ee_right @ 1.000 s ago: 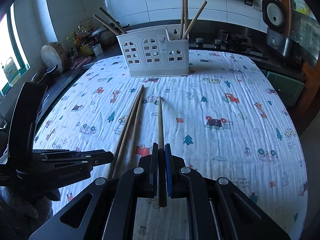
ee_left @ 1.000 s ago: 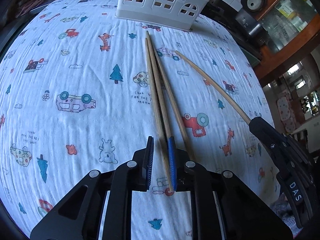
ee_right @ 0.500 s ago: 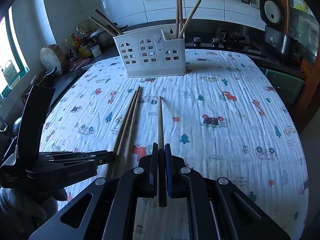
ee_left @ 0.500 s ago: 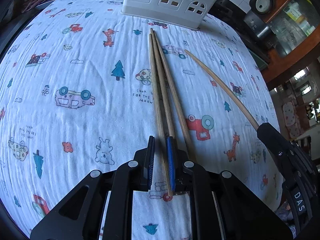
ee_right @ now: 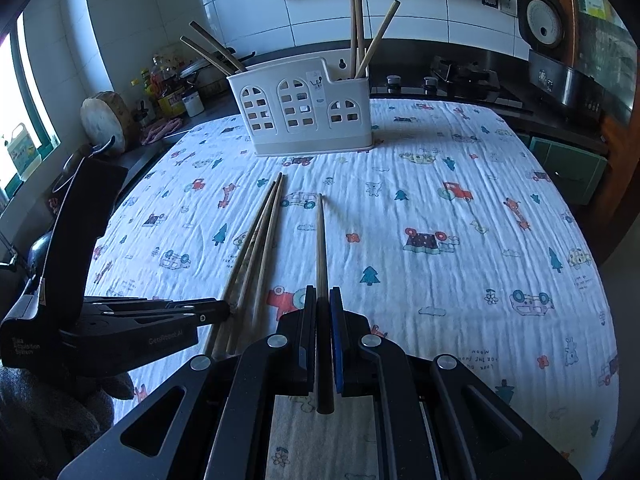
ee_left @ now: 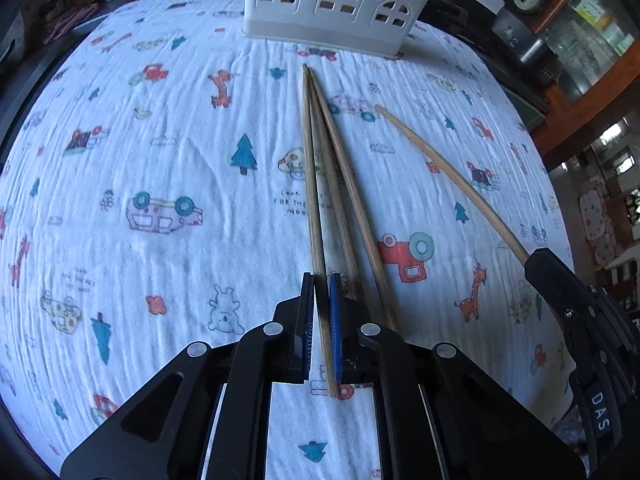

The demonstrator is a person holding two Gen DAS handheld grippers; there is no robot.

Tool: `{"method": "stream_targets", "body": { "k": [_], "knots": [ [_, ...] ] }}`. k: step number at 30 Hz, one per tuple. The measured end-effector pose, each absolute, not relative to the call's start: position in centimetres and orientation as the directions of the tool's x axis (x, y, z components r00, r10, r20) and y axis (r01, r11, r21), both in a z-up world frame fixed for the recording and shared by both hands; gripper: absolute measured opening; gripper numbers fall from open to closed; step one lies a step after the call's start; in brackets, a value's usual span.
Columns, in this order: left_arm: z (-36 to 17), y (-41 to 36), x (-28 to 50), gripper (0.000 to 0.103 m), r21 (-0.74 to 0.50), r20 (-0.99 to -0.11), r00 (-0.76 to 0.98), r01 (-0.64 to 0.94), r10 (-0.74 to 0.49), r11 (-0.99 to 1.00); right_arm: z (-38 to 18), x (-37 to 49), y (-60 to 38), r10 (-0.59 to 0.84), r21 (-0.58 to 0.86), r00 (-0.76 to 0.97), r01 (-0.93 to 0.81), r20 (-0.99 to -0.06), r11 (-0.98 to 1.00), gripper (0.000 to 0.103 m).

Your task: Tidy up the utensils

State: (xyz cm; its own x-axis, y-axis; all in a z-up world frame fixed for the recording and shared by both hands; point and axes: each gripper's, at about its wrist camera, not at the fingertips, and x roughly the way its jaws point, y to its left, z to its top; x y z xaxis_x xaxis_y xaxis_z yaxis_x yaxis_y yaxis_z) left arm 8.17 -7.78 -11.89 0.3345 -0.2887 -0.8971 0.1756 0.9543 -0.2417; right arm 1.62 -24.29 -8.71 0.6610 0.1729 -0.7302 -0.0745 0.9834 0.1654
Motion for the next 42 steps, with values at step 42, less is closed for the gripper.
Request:
{"method": "stream_targets", "body": {
  "k": [42],
  "knots": [
    [3.6, -3.0, 10.0, 0.005, -0.085, -0.727, 0.577, 0.462, -0.372, 0.883, 1.8, 6.6, -21.6, 0.247, 0.104, 0.724, -0.237, -0.644, 0.966, 0.007]
  ]
}}
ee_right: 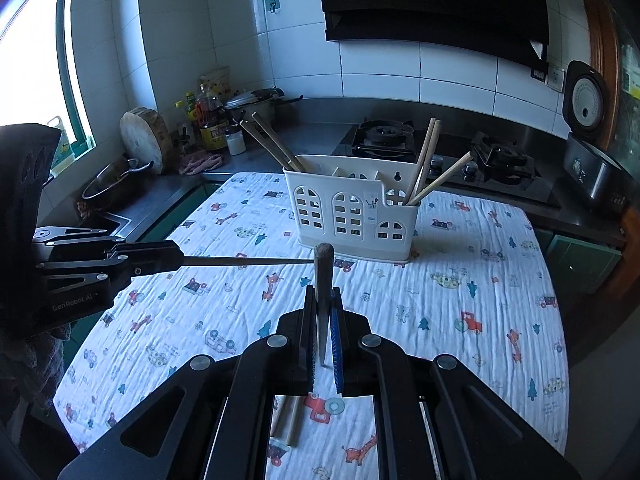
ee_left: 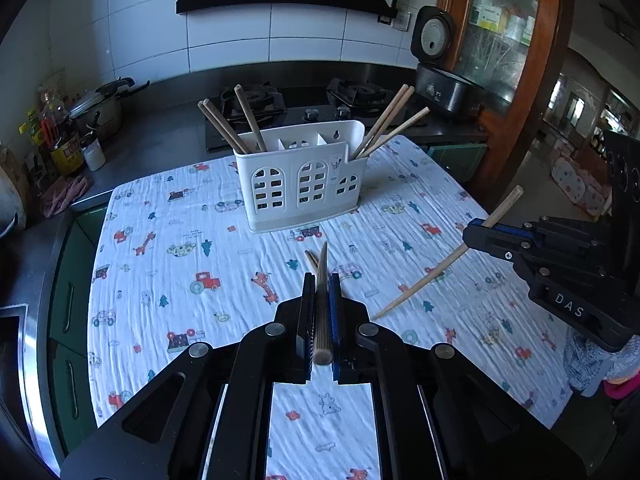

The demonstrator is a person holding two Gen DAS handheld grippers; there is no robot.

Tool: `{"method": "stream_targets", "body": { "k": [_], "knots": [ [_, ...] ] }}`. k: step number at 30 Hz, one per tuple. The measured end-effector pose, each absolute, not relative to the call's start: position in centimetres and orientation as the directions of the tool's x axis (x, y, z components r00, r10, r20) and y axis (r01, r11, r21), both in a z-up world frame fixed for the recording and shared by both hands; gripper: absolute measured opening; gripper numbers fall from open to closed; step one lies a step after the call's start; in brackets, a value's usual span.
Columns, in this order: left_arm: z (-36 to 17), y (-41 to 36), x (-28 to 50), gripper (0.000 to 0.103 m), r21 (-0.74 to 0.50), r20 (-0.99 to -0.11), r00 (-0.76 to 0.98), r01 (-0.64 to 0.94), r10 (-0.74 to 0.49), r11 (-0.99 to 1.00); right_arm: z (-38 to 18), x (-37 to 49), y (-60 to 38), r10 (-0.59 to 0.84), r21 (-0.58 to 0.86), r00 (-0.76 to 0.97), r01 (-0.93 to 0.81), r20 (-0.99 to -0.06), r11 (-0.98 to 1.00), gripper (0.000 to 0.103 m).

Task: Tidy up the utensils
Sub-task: 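Lower both held chopsticks into the white holder and open both grippers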

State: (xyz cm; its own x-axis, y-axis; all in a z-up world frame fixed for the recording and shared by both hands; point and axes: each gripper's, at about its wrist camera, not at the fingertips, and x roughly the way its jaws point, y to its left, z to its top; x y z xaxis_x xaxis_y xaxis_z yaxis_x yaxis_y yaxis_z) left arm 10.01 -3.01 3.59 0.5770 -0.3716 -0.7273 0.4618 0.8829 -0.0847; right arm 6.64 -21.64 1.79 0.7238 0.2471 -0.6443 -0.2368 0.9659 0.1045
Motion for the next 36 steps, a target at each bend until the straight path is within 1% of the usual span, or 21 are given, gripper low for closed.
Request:
{"method": "stream_targets", "body": {
  "k": [4, 9, 11, 18, 23, 27, 29, 36],
  "knots": [
    [4.1, -3.4, 10.1, 0.005, -0.030, -0.728, 0.589, 0.484, -0.351, 0.874, 2.4, 6.8, -21.3, 0.249, 0.094, 0.731, -0.247, -0.636, 0.965, 0.007],
    [5.2, -3.3, 10.7, 0.005, -0.014, -0.718, 0.602, 0.490, -0.350, 0.872, 3.8, 7.4, -21.2, 0.253, 0.083, 0.740, -0.259, -0.624, 0.962, 0.007],
    [6.5, -3.1, 11.1, 0.005, -0.017, -0.701, 0.616, 0.489, -0.359, 0.872, 4.9, 7.9, -21.3, 0.250, 0.071, 0.749, -0.263, -0.614, 0.962, 0.007],
    [12.6, -3.1, 13.4, 0.005, -0.016, -0.592, 0.706, 0.472, -0.389, 0.881, 10.2, 10.6, -22.3, 0.222, 0.026, 0.799, -0.251, -0.559, 0.968, 0.007],
    [16.0, -3.3, 16.3, 0.005, -0.049, -0.517, 0.753, 0.449, -0.407, 0.892, 13.7, 13.5, -23.2, 0.205, 0.015, 0.829, -0.232, -0.521, 0.973, 0.007],
    [17.9, -3.8, 18.4, 0.005, -0.052, -0.456, 0.797, 0.419, -0.395, 0.906, 15.5, 16.1, -23.7, 0.173, 0.006, 0.845, -0.197, -0.506, 0.980, 0.007],
    [18.1, -4.2, 19.5, 0.005, -0.033, -0.435, 0.821, 0.396, -0.370, 0.918, 15.9, 17.3, -23.9, 0.158, -0.002, 0.849, -0.183, -0.504, 0.983, 0.007],
    [15.9, -4.1, 24.4, 0.005, -0.096, -0.453, 0.825, 0.330, -0.337, 0.939, 14.7, 21.2, -24.7, 0.115, 0.007, 0.841, -0.131, -0.529, 0.991, 0.007]
  ]
}}
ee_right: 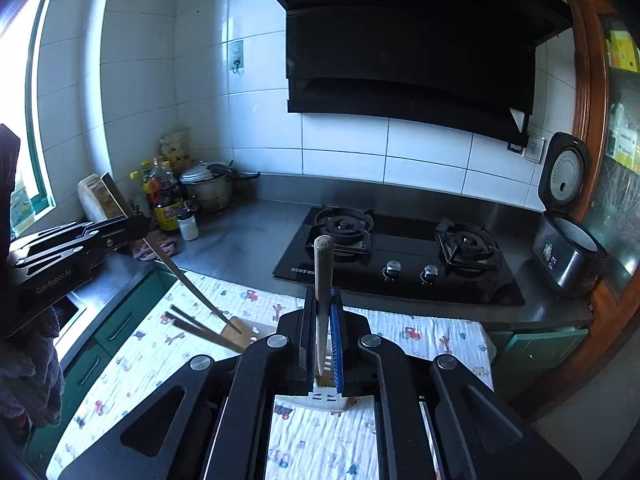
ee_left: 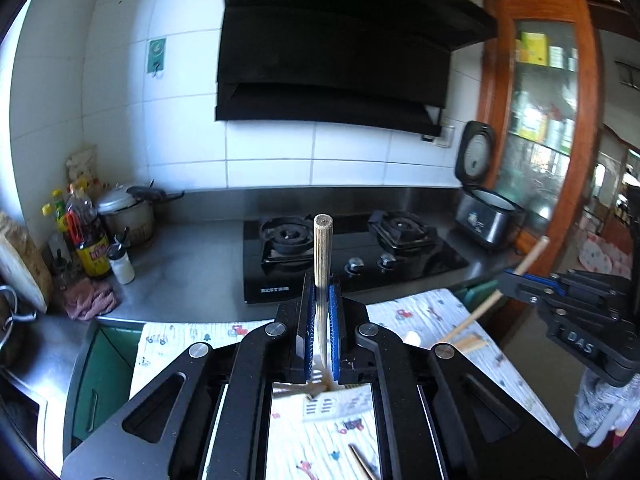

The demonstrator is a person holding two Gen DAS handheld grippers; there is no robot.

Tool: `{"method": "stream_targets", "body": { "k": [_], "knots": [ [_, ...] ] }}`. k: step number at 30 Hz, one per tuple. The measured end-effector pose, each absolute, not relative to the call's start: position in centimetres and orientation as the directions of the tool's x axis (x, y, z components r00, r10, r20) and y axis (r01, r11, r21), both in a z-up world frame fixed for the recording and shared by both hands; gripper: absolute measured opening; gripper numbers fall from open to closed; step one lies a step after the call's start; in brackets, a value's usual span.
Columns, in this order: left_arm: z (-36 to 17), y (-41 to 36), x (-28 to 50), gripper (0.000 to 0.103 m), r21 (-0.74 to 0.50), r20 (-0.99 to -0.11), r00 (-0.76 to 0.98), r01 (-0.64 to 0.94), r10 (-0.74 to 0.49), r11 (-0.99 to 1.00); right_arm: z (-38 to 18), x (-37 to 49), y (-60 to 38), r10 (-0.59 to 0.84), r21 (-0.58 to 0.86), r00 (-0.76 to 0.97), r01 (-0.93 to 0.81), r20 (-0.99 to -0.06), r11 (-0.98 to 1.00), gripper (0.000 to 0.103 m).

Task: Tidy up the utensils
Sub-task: 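Lower both held chopsticks into the white holder and open both grippers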

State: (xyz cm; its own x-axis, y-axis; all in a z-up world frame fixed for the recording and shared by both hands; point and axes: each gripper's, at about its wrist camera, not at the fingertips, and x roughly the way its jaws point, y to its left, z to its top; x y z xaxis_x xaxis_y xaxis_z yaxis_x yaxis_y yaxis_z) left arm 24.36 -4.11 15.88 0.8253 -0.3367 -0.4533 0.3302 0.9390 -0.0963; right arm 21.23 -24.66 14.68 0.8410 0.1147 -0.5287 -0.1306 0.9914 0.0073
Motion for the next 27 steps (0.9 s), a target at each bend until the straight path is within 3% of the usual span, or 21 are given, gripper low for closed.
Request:
{"method": "stream_targets", "body": {
  "k": [4, 13, 27],
  "knots": [
    [14.0, -3.7, 26.4, 0.005, -0.142, -0.498, 0.796, 0.317, -0.344, 0.938, 13.1, 23.0, -24.9, 0.102, 0.015, 0.824, -0.114, -0.557, 0.993, 0.007],
    [10.4, -3.7, 28.1, 0.005, -0.118, -0.567, 0.759, 0.311, -0.321, 0.943, 9.1, 25.2, -25.1, 0.103, 0.029, 0.778, -0.109, -0.620, 0.994, 0.007],
    [10.3, -3.5, 28.0, 0.007, -0.085, -0.576, 0.764, 0.299, -0.292, 0.950, 7.5, 25.2, -25.8, 0.093, 0.043, 0.770, -0.085, -0.631, 0.995, 0.008]
  ]
}}
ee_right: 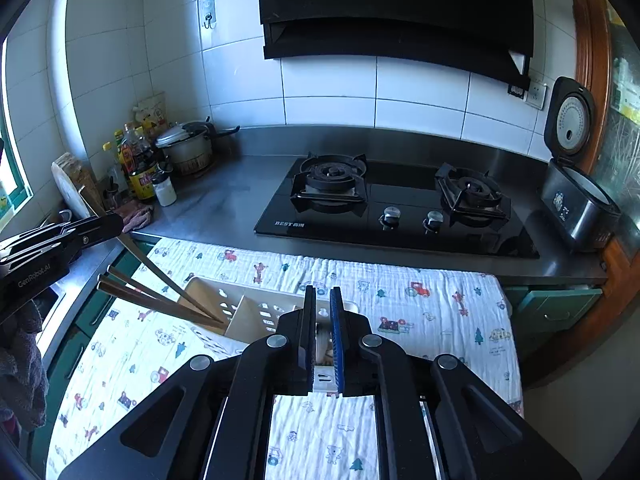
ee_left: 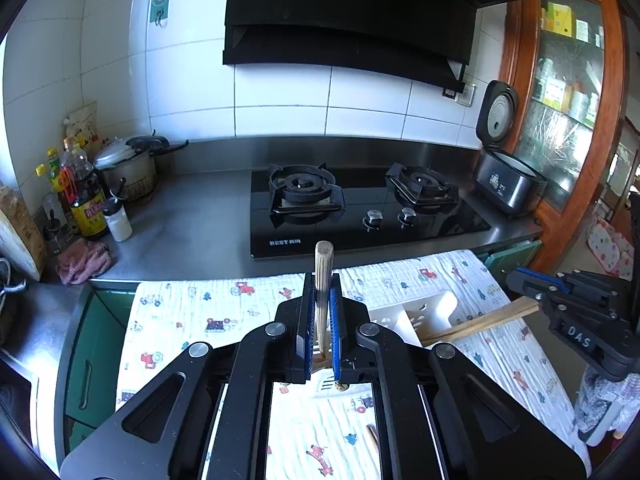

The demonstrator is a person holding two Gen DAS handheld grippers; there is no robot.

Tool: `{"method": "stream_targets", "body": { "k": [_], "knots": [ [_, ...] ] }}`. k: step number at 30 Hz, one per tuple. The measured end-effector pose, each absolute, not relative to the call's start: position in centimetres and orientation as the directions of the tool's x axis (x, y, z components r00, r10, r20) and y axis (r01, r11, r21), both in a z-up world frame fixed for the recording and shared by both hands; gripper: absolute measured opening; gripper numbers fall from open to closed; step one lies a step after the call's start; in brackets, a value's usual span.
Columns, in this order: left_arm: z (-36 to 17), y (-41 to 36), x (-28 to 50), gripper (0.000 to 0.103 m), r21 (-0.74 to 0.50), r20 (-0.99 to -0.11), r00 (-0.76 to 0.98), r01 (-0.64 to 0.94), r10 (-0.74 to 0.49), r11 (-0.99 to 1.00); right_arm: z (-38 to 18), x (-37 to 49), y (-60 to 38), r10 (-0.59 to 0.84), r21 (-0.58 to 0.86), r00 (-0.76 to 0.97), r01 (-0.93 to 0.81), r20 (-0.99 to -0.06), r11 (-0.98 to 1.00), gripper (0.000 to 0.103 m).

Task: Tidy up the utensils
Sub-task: 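Lower both held chopsticks into the white holder and open both grippers, then move both open grippers back to the last chopsticks on the cloth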

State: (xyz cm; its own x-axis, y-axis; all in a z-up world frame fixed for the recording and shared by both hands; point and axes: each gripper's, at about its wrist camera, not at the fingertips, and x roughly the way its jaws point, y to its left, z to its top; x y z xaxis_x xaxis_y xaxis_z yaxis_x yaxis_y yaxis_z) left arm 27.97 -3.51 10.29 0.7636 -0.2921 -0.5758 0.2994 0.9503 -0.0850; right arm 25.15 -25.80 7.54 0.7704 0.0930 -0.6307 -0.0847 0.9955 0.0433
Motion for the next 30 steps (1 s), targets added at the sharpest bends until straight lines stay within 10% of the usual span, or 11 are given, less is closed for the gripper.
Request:
{"method": "stream_targets", "body": {
  "k": [15, 30],
  "knots": [
    [14.2, -1.2, 20.6, 0.045, -0.049, -0.477, 0.832, 0.296, -0.282, 0.954, 9.4, 14.8, -25.6, 0.143, 0.032, 0.832, -0.150, -0.536, 0.988, 0.036],
    [7.6, 3.6, 11.4, 0.064, -0.078, -0.543, 0.804, 0.240, -0.243, 0.968, -3.8, 5.6, -21.1, 0.204, 0.086, 0.679, -0.204, -0.706, 0.975, 0.036]
  ]
}}
